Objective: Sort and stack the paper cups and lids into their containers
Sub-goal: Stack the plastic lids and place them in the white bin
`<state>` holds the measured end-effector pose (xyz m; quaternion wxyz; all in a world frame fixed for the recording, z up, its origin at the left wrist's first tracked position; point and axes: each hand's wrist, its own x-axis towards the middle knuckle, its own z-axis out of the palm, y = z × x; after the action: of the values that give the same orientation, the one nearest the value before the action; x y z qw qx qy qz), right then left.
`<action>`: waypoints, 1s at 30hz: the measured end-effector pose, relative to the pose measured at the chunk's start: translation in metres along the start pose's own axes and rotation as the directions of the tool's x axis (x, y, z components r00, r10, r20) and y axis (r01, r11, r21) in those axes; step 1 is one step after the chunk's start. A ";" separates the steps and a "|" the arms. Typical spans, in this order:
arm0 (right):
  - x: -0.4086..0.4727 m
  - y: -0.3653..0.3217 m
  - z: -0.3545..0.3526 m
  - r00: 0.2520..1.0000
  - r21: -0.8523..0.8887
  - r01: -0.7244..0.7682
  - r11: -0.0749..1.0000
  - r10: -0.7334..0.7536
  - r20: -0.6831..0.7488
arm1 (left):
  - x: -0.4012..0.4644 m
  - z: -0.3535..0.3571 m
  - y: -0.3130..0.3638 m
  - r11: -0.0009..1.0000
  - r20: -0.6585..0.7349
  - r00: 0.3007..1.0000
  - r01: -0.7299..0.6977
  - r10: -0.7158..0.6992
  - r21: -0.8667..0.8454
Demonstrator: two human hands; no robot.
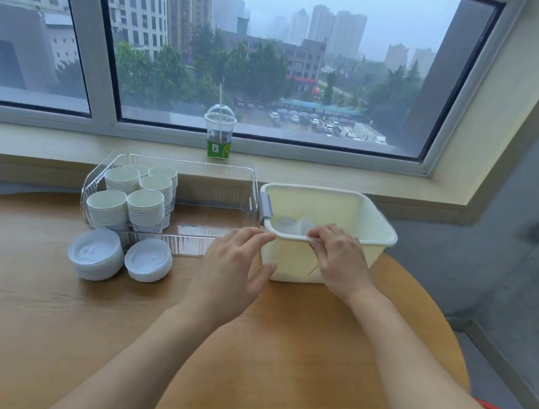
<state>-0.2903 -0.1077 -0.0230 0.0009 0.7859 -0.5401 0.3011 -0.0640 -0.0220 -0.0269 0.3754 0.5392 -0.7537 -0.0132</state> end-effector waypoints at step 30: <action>-0.148 -0.127 -0.079 0.882 0.331 0.058 0.942 -0.204 0.425 | -0.179 -0.137 -0.025 0.999 -0.126 0.992 -0.007 0.013 0.046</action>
<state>-0.2542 0.0969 0.0121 -0.2273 0.8596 -0.4165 0.1895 0.0607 0.1678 -0.0380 0.4103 0.5436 -0.7312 0.0398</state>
